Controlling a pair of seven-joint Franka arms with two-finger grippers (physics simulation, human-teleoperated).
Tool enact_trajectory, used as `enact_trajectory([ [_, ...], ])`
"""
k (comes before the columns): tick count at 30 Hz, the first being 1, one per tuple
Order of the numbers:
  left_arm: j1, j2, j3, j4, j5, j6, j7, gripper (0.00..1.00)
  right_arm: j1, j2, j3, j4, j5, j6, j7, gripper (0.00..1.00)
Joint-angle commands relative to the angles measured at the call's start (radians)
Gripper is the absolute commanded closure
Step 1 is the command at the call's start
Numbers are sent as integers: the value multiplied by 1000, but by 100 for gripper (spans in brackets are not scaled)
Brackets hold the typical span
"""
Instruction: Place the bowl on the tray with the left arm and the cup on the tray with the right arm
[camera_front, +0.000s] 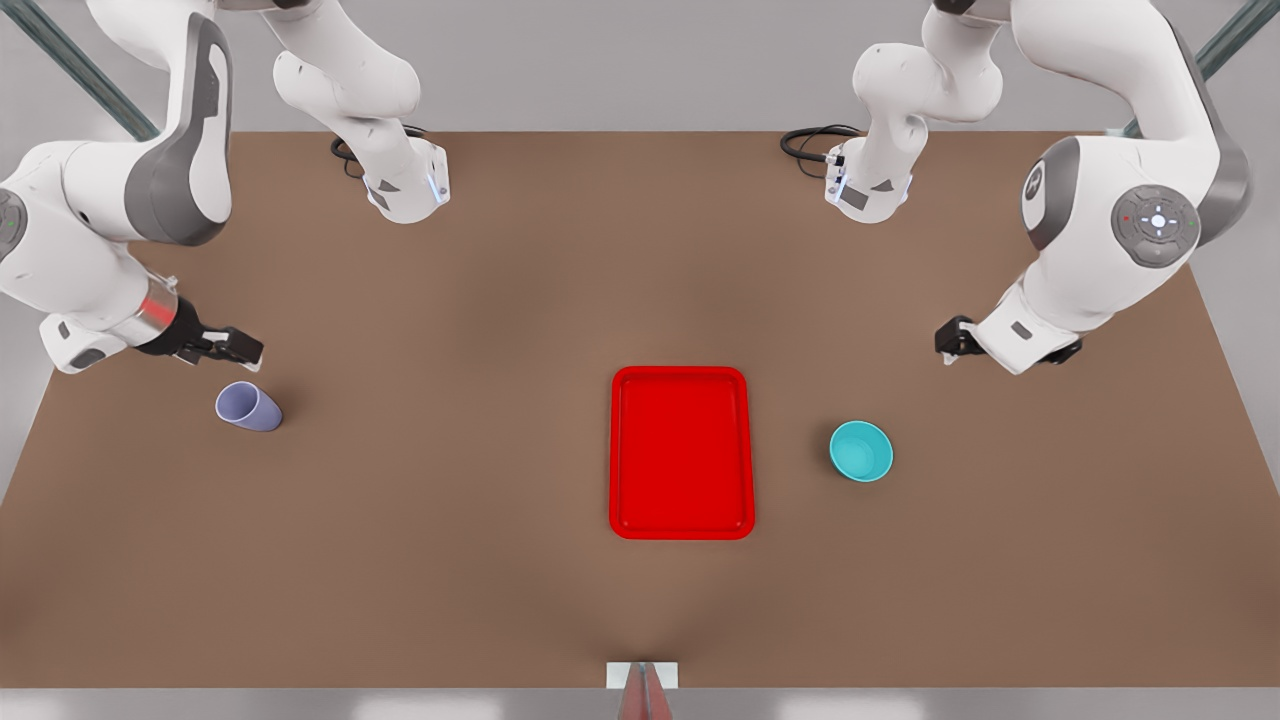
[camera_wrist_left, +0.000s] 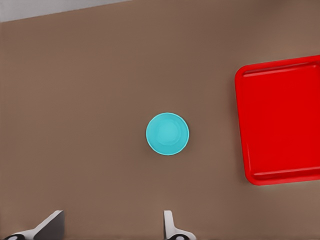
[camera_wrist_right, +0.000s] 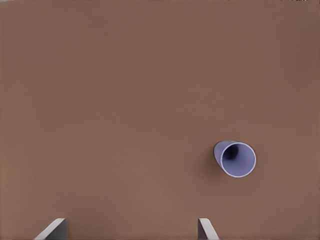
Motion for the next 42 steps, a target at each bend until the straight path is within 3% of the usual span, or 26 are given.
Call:
enact_trajectory([
  [1, 0, 5, 0, 0, 6, 0, 1, 0, 0, 0, 0, 0, 0, 2, 0, 0],
  [4, 1, 227, -1, -17, -14, 46, -1, 0, 0, 3, 0, 0, 2, 3, 0, 0],
  [8, 30, 399, -11, -49, -205, 346, 13, 0, 0, 5, 0, 4, 3, 3, 0, 0],
  [12, 88, 457, -17, -115, -260, 464, 202, 0, -1, 5, 0, 2, 5, 3, 0, 0],
  [22, 95, 517, -17, -189, -252, 518, 326, 0, -1, 6, -1, 2, 3, 0, -8, 0],
  [25, 95, 529, -18, -189, -258, 523, 318, 44, -1, 6, -1, 2, 3, 2, -8, 0],
  [27, 95, 532, -37, -190, -261, 543, 311, 48, 0, 6, -1, 4, 3, 2, -6, 0],
  [28, 95, 537, -38, -189, -261, 544, 312, 58, 0, 6, -1, 4, 3, 3, -6, 0],
  [30, 95, 543, -38, -189, -260, 550, 312, 67, 0, 6, -1, 4, 3, 3, -6, 0],
  [33, 95, 545, -38, -189, -255, 550, 315, 78, 0, 6, -1, 4, 3, 3, -5, 0],
  [42, 93, 534, -38, -176, -287, 535, 234, 79, -3, 8, -1, 2, 5, 3, -6, 0],
])
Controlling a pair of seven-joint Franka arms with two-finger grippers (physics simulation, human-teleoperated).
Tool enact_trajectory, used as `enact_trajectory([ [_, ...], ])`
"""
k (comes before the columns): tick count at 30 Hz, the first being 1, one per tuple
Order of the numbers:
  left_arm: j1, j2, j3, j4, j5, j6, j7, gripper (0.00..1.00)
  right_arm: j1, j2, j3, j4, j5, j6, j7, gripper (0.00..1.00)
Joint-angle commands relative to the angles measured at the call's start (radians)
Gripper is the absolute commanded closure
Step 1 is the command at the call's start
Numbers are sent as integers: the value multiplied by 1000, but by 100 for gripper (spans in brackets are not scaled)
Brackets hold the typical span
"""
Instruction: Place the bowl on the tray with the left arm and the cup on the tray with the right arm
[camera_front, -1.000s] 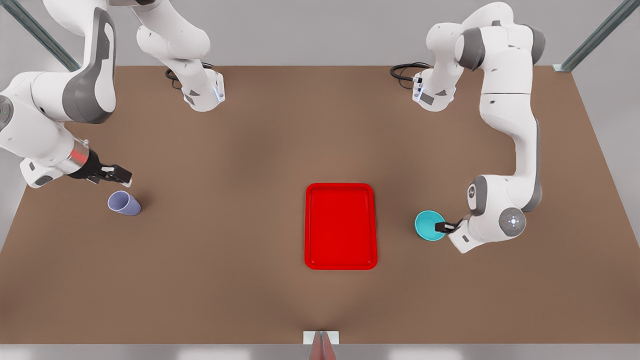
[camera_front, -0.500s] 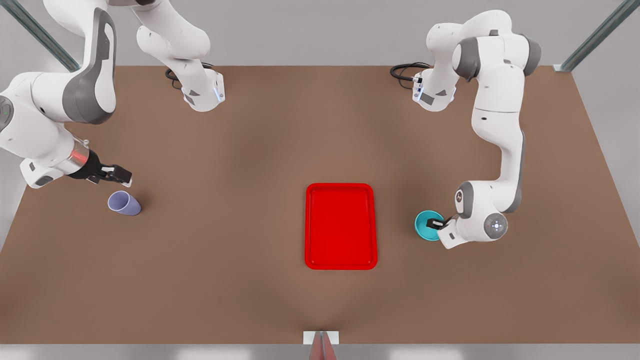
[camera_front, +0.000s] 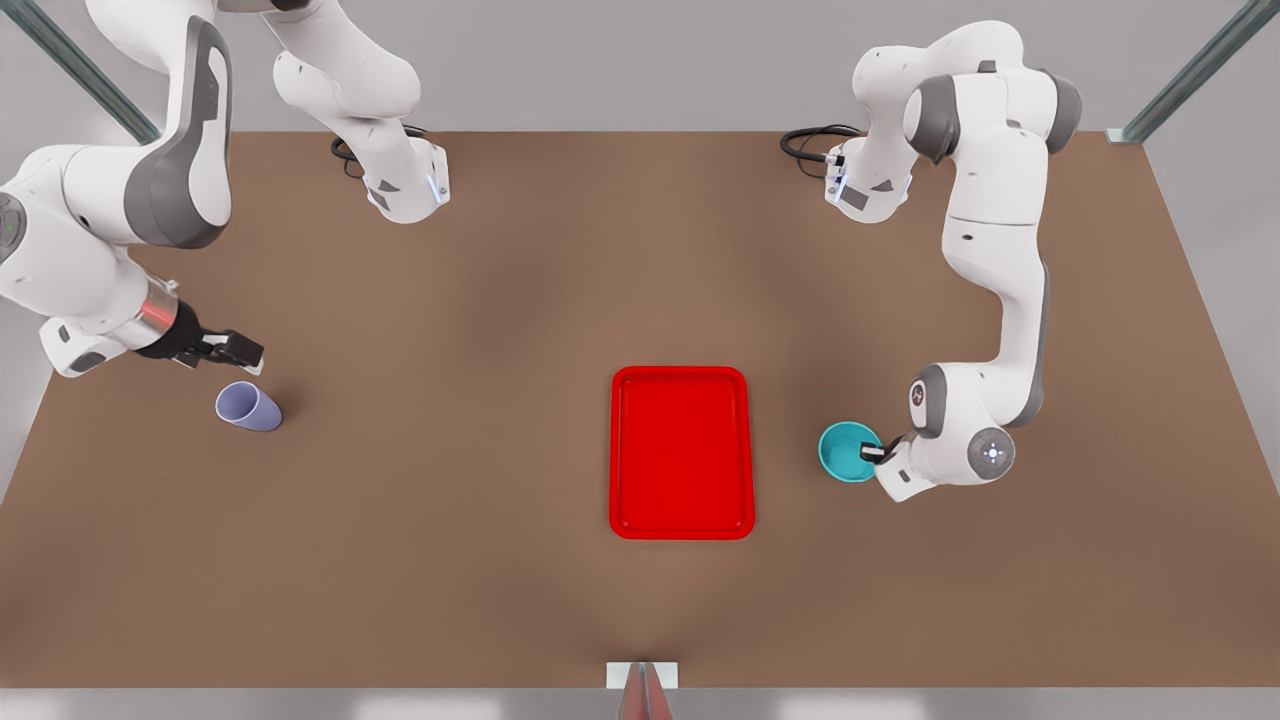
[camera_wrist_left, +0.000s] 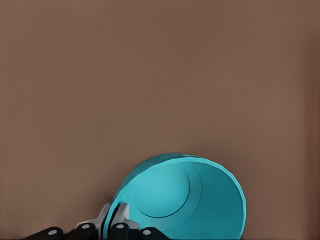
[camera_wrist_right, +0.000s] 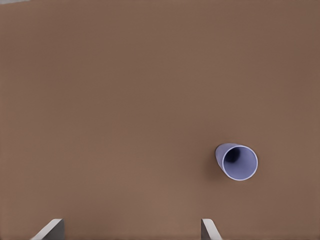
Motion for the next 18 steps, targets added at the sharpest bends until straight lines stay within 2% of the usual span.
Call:
enact_trajectory([
  [1, 0, -4, 0, 0, -30, -2, 1, 79, 0, 0, 0, 0, 0, 0, 1, 0],
  [4, -66, -110, 0, 0, -41, -50, -51, 79, 3, 0, 0, 0, 2, 0, 1, 0],
  [6, -101, -127, 0, 2, -42, -64, -124, 79, 3, 0, 0, 0, 2, 0, 1, 0],
  [9, -267, -124, 0, 9, -45, -50, -454, 79, 2, 0, 0, 0, 2, 0, 0, 0],
  [11, -308, -113, -26, 58, -90, -58, -646, 79, 2, 0, 0, 0, 2, 0, 0, 0],
  [18, -368, -82, -66, 18, -116, -47, -692, 79, 0, 0, 0, 0, 2, 0, 0, 0],
])
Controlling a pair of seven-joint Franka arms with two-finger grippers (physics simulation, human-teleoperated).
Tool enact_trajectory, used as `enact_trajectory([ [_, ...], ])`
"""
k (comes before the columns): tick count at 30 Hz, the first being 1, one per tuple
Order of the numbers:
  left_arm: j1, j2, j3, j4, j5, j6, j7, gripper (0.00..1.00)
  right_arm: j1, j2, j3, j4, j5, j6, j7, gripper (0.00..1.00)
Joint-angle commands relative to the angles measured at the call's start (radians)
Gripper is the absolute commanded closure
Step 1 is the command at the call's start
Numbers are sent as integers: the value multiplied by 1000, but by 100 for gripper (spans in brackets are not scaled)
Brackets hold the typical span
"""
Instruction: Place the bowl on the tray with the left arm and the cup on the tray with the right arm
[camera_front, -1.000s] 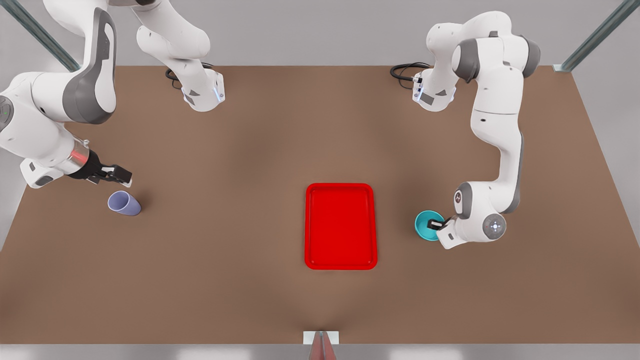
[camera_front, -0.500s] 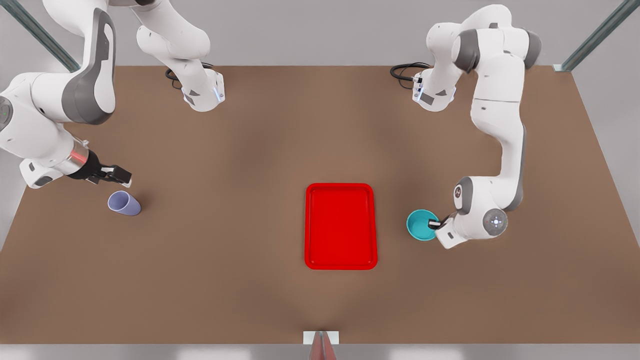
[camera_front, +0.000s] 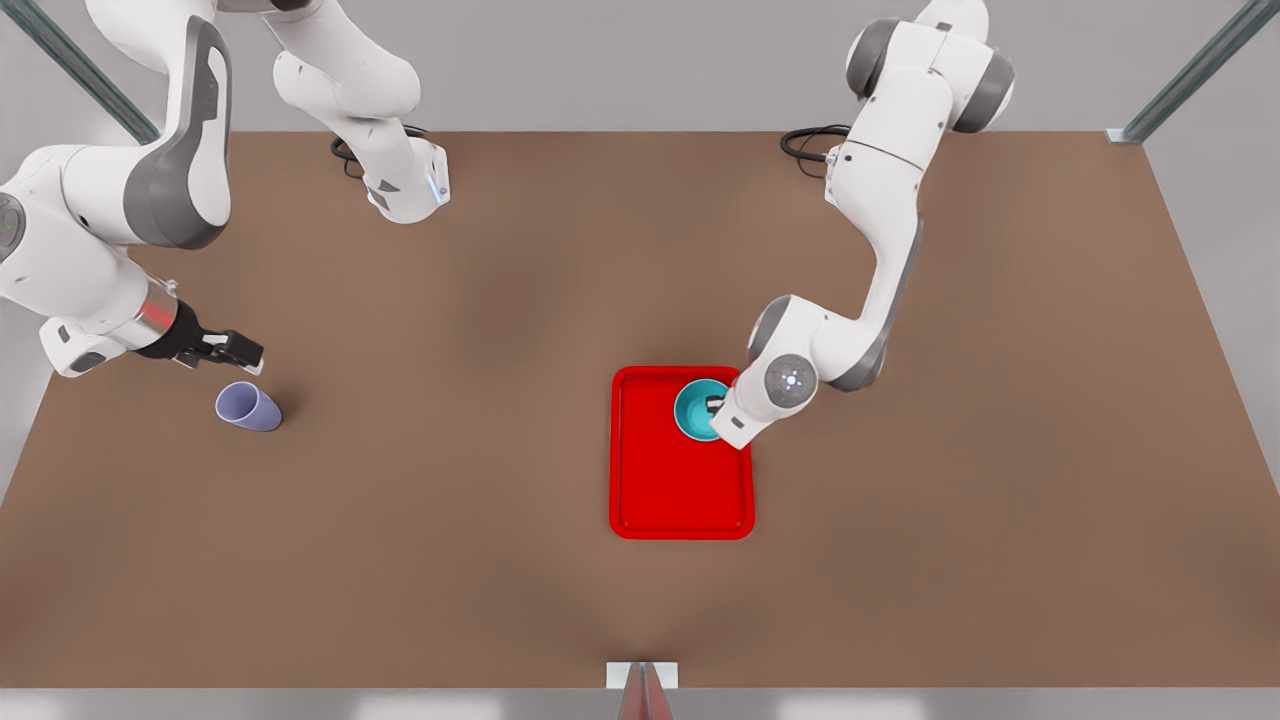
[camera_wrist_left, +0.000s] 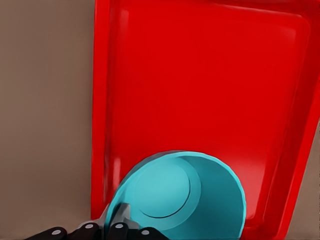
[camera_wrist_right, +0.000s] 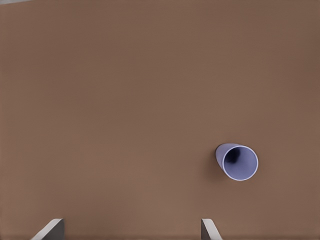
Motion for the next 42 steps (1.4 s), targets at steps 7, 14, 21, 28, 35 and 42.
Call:
enact_trajectory([
  [7, -2, 43, 1, 1, -100, 57, 33, 0, -5, 0, 0, -2, 0, 0, -3, 0],
  [14, 88, -179, 143, 110, 240, -264, 351, 0, -4, 6, 0, 2, 0, -2, -8, 0],
  [21, 285, -372, 30, 193, 236, -552, 425, 0, -1, 14, 0, 14, 0, -2, -6, 0],
  [28, 285, -383, 33, 193, 243, -567, 424, 0, -2, 20, 0, 20, 0, -2, -5, 0],
  [35, 285, -383, 34, 193, 245, -583, 430, 0, -7, 132, -5, 28, -11, 78, -8, 0],
  [42, 285, -388, 34, 193, 243, -598, 433, 0, -134, 233, -8, -46, -12, 193, -121, 0],
])
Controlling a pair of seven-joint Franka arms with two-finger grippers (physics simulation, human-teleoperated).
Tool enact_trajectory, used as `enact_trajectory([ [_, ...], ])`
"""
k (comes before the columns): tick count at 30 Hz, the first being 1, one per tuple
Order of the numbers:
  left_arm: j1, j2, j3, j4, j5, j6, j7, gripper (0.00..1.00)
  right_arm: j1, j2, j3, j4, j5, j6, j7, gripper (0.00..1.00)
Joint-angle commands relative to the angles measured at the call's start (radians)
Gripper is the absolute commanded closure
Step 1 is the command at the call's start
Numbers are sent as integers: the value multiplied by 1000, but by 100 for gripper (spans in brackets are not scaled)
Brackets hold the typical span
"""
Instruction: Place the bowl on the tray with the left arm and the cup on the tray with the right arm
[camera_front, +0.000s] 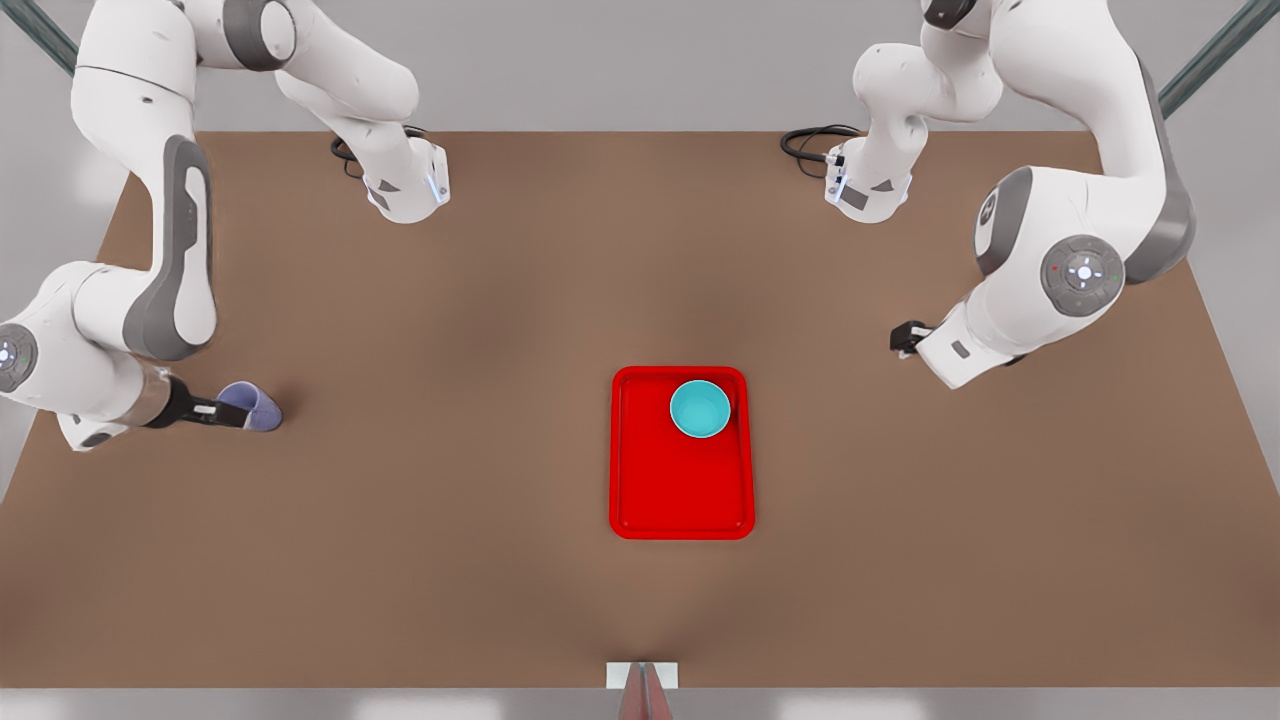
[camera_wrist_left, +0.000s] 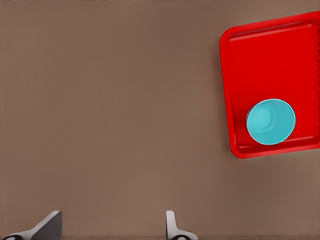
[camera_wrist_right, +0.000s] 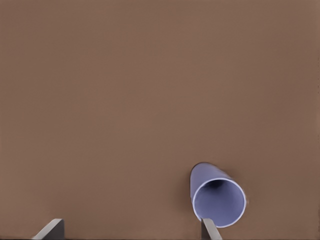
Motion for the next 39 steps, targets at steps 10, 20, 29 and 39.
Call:
enact_trajectory([
  [10, 2, -93, 28, -105, 21, 13, 43, 0, -145, 181, 0, 72, 3, 114, -276, 0],
  [20, 2, -90, 25, -105, 12, -1, 43, 0, -144, 225, -23, 86, -27, 129, -315, 0],
  [29, 2, -90, 26, -105, 14, -2, 43, 0, -124, 124, -23, -74, -40, 117, -267, 0],
  [39, 2, -113, 26, -99, 17, -22, 42, 0, -133, 128, -25, -127, -56, 135, -267, 0],
])
